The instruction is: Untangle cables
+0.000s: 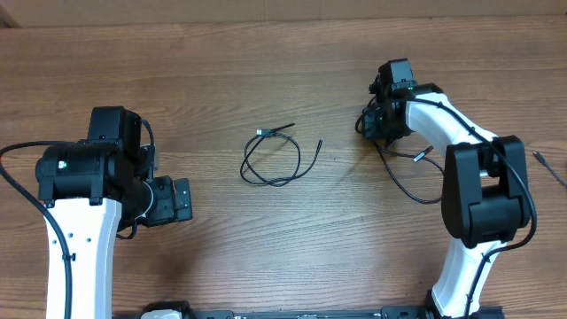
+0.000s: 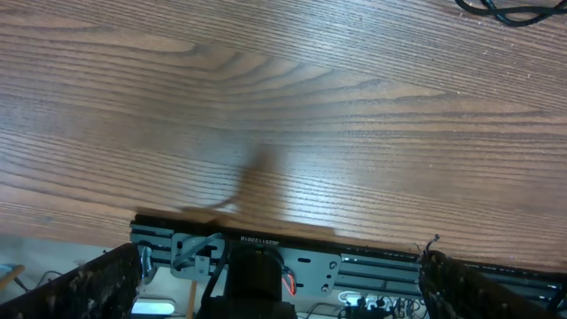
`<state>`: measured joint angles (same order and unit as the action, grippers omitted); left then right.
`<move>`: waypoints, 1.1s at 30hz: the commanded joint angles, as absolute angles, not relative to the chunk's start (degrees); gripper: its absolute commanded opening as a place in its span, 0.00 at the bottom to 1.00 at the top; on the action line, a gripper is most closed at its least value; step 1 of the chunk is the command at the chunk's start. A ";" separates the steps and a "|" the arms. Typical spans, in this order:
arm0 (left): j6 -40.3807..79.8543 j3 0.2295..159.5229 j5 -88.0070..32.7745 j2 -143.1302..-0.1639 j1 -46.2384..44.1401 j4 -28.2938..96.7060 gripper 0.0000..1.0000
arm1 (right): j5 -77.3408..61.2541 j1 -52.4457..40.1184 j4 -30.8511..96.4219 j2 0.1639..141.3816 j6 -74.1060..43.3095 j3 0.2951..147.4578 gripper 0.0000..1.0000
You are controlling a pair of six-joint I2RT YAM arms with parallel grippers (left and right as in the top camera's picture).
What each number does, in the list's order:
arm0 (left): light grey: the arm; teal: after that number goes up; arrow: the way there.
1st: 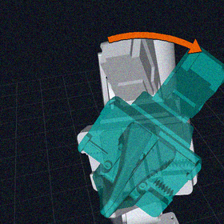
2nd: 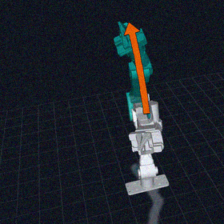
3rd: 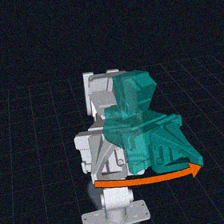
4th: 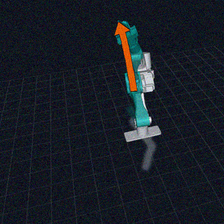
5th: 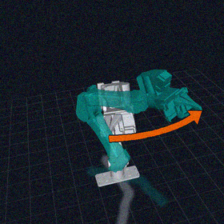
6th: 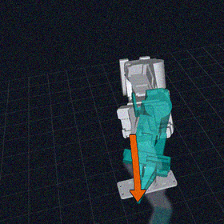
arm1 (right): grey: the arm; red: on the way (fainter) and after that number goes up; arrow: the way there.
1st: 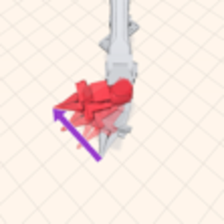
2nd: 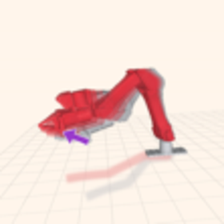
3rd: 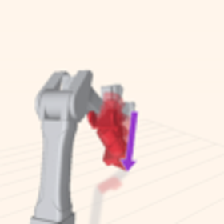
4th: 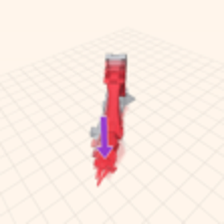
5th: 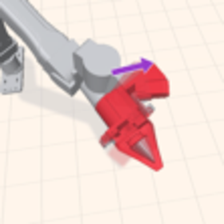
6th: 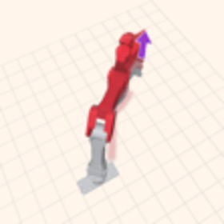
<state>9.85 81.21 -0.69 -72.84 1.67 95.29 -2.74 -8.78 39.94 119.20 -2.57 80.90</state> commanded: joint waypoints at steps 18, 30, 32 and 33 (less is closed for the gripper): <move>8.56 81.91 -1.10 -73.08 2.22 95.26 1.00 | -5.91 -8.51 33.28 119.77 -1.37 68.64 0.04; 8.56 81.91 -1.10 -73.08 2.22 95.26 1.00 | -0.19 -0.14 38.02 114.96 4.38 93.80 0.04; 8.56 81.91 -1.10 -73.08 2.22 95.26 1.00 | 0.62 1.65 37.45 114.85 6.81 98.61 0.04; 8.56 81.91 -1.10 -73.08 2.22 95.26 1.00 | 1.15 2.55 36.91 114.85 8.16 100.51 0.04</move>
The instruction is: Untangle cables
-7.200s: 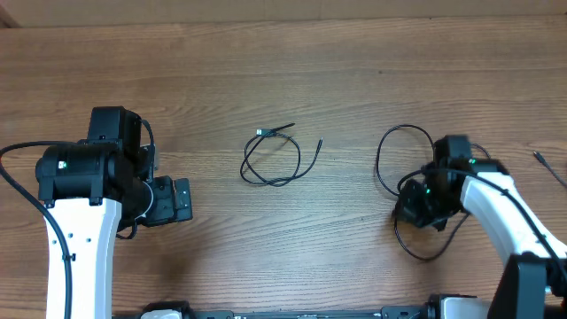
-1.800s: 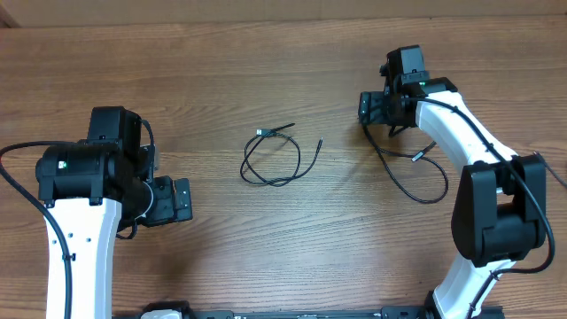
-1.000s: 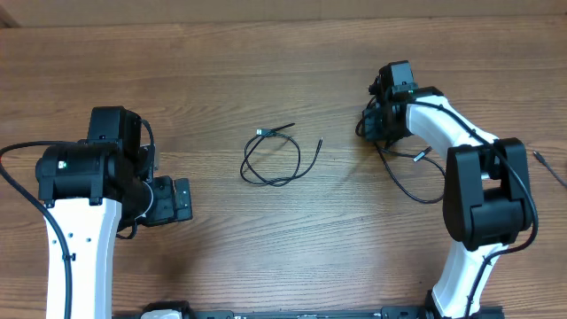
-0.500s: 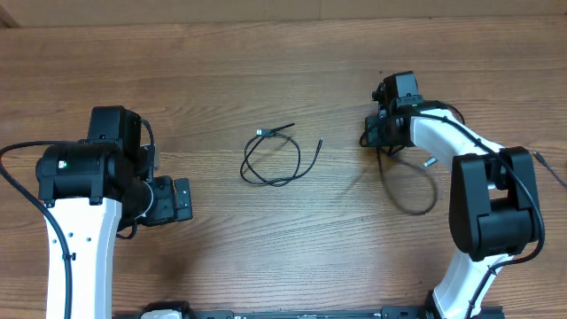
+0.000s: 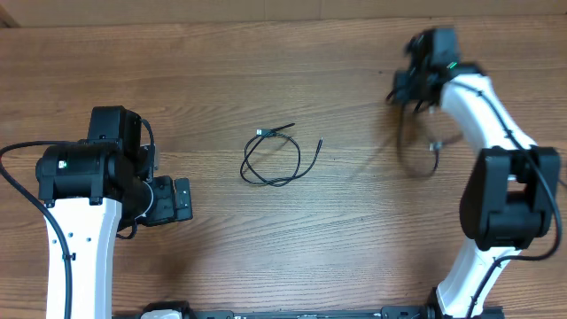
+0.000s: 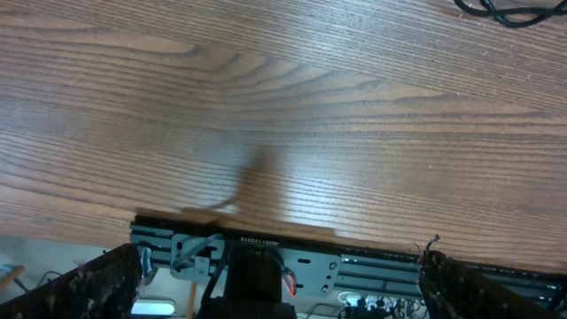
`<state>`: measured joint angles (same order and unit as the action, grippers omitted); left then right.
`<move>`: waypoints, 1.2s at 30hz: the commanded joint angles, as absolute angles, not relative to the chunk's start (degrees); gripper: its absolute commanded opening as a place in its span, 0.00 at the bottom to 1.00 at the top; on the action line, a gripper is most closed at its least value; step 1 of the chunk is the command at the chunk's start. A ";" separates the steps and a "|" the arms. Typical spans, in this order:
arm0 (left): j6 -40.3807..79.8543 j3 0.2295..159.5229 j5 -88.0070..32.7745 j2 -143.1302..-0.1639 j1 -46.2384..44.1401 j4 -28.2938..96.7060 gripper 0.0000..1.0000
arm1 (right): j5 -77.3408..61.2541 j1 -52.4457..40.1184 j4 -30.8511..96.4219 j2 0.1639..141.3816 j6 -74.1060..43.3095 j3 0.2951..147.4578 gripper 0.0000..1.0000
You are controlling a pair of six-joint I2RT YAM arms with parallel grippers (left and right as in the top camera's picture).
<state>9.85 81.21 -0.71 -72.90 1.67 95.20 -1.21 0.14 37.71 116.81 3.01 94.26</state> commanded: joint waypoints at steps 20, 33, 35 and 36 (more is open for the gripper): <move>8.56 81.91 -1.10 -73.08 2.22 95.26 1.00 | 5.98 22.50 11.27 119.87 16.58 104.57 0.04; 8.56 81.91 -1.10 -73.08 2.22 95.26 1.00 | 5.63 24.16 15.59 132.31 13.02 104.57 0.63; 8.56 81.91 -1.10 -73.08 2.22 95.26 1.00 | 3.70 23.68 17.10 132.55 11.92 104.57 0.84; 8.56 81.91 -1.10 -73.08 2.22 95.26 1.00 | 2.81 23.44 17.72 132.55 11.27 104.57 1.00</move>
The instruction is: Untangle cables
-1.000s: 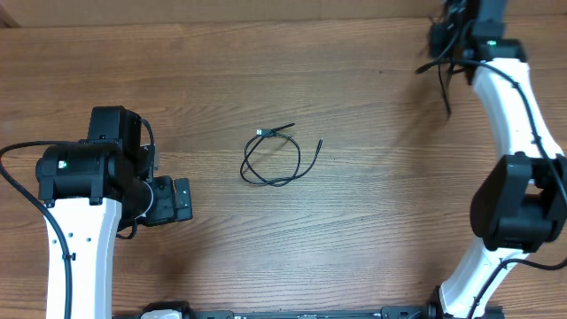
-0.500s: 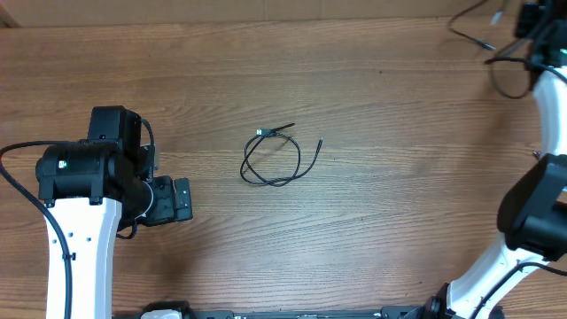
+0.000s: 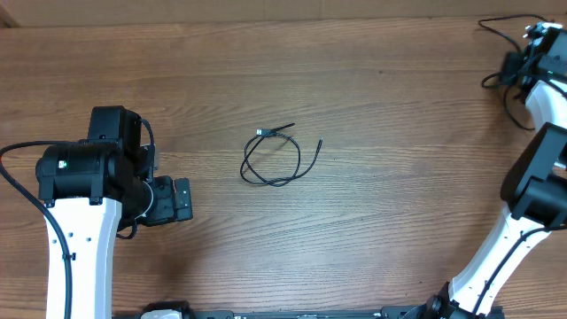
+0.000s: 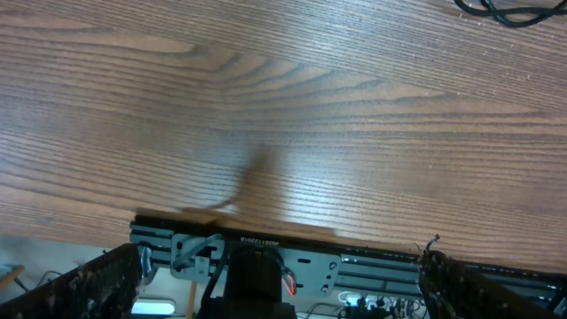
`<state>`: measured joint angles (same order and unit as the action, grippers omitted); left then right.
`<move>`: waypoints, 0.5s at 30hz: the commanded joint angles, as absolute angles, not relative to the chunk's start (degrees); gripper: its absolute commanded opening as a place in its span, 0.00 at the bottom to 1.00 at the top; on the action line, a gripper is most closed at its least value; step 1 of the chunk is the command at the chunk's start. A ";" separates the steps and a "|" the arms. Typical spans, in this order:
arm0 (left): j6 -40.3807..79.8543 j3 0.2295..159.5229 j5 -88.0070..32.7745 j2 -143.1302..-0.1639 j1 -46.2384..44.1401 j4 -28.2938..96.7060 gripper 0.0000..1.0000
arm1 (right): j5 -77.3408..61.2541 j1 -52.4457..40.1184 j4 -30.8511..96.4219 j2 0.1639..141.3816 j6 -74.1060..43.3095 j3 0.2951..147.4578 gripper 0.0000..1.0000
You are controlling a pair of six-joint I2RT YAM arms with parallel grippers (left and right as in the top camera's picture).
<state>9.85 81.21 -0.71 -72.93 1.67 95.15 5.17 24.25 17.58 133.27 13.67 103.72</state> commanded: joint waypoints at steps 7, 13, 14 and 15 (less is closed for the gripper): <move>8.56 81.91 -1.10 -73.08 2.22 95.26 1.00 | 1.41 21.32 22.50 132.00 7.53 104.66 1.00; 8.56 81.91 -1.10 -73.08 2.22 95.26 1.00 | 25.85 19.92 21.52 127.20 6.20 104.66 1.00; 8.56 81.91 -1.10 -73.08 2.22 95.26 0.99 | 29.58 19.94 21.39 126.15 4.51 104.66 1.00; 8.56 81.91 -1.10 -73.08 2.22 95.26 0.99 | 32.69 19.94 21.39 125.08 2.70 104.66 1.00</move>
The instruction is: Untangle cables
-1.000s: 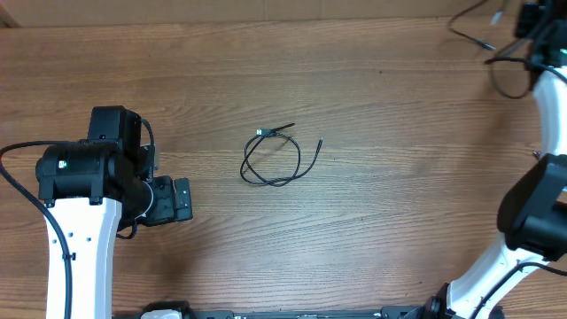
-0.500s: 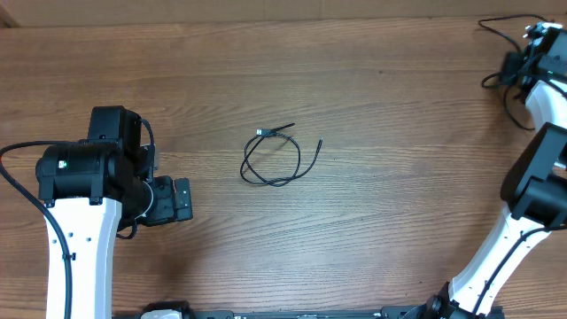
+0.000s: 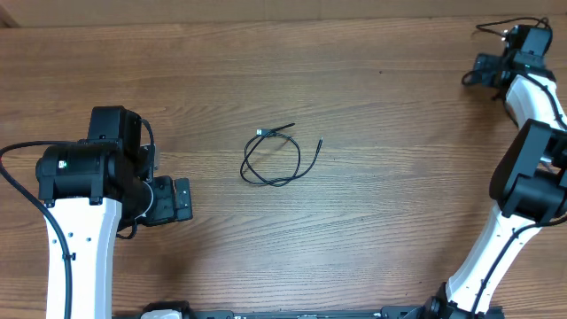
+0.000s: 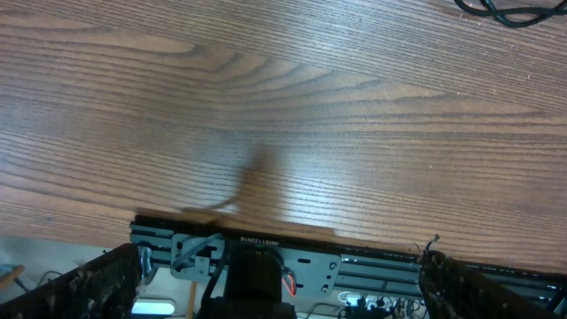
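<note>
A thin black cable [image 3: 273, 161] lies in a loose coil at the middle of the wooden table; a bit of the same cable [image 4: 500, 11] shows at the top right of the left wrist view. My left gripper [image 3: 182, 200] rests left of it, well apart, open and empty, its fingers [image 4: 106, 275] spread to the frame corners. My right gripper [image 3: 477, 71] is at the table's far right back corner. A second black cable [image 3: 494, 27] curls just behind it. From overhead, I cannot make out whether the right gripper holds it.
The left wrist view looks over bare wood to the table's front edge, where a black metal rail [image 4: 292, 252] with electronics sits. The right arm [image 3: 532, 159] stretches along the table's right side up to the back corner.
My right gripper has shifted a little to the left at the back right corner. The stretch of cable that hung below it no longer shows. The left arm and the coil are unchanged.
My right gripper was down on a second cable at the table's right middle. Then it was farther back with that cable hanging from it. Later it was at the far right back corner with the cable, where it still is. Left arm and central coil never moved.
</note>
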`<state>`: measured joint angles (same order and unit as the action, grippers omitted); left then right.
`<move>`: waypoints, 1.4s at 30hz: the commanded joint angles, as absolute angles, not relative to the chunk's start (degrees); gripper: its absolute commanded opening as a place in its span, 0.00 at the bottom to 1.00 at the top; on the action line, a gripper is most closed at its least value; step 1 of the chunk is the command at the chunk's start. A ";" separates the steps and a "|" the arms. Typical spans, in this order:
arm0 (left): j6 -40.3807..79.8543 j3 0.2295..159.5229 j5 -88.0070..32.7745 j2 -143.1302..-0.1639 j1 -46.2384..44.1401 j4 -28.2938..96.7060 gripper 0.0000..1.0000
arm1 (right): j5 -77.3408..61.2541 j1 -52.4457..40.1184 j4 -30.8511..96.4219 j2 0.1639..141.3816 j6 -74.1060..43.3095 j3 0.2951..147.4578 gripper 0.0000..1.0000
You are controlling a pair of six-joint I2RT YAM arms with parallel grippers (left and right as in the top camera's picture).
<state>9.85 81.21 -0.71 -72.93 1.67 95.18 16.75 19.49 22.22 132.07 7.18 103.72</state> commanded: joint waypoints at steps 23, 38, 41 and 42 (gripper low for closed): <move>8.56 81.91 -1.10 -73.08 2.22 95.26 1.00 | 24.32 3.68 43.29 96.51 -8.23 104.66 1.00; 8.56 81.91 -1.10 -73.08 2.22 95.26 1.00 | 9.96 -10.66 68.99 89.76 -26.79 103.90 1.00; 8.56 81.91 -1.10 -73.08 2.22 95.26 1.00 | -2.83 -10.66 72.84 89.80 -26.55 102.28 1.00; 8.56 81.91 -1.10 -73.08 2.22 95.26 0.99 | -6.09 -10.68 73.76 89.80 -26.55 101.56 1.00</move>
<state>9.85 81.21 -0.69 -72.93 1.67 95.18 7.77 -10.52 72.66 90.26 -24.80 102.98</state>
